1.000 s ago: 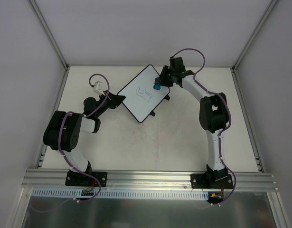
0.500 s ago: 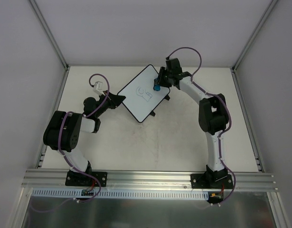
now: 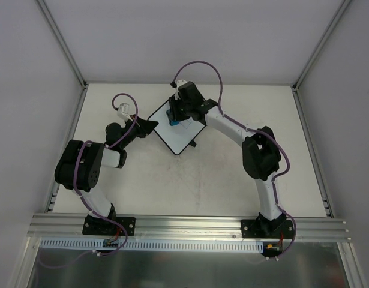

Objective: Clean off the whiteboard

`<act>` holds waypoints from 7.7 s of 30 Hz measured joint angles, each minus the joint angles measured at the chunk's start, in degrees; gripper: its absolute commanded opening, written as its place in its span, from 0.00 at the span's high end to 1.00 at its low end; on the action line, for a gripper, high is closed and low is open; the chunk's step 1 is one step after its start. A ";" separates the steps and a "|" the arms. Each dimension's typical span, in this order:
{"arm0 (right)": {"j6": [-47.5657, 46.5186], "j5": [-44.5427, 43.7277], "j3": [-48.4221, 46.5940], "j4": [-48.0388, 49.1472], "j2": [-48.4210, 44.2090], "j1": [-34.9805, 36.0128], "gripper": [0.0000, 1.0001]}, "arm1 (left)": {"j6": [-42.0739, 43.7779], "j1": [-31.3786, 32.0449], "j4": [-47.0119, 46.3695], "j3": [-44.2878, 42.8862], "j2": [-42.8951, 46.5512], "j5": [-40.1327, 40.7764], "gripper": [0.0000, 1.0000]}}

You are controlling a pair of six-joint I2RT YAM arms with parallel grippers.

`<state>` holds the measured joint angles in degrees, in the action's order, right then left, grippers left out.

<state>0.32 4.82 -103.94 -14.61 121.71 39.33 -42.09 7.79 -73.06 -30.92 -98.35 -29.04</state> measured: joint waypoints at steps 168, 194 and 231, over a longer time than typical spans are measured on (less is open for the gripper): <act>1.05 -7.06 30.84 -16.39 -15.32 -12.50 0.59 | -2.23 0.11 -1.68 0.68 -0.02 -0.55 0.99; 0.61 -6.95 32.20 -14.45 -16.33 -12.52 0.22 | -1.53 0.07 -1.20 2.60 -0.04 -0.98 0.33; 0.17 -12.46 54.69 1.64 -48.13 -12.52 0.01 | 5.68 0.07 12.72 17.16 25.42 6.14 0.01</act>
<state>0.49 -7.64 -49.25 -12.97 73.58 26.81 -36.40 7.86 -60.34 -13.76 -72.93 -22.90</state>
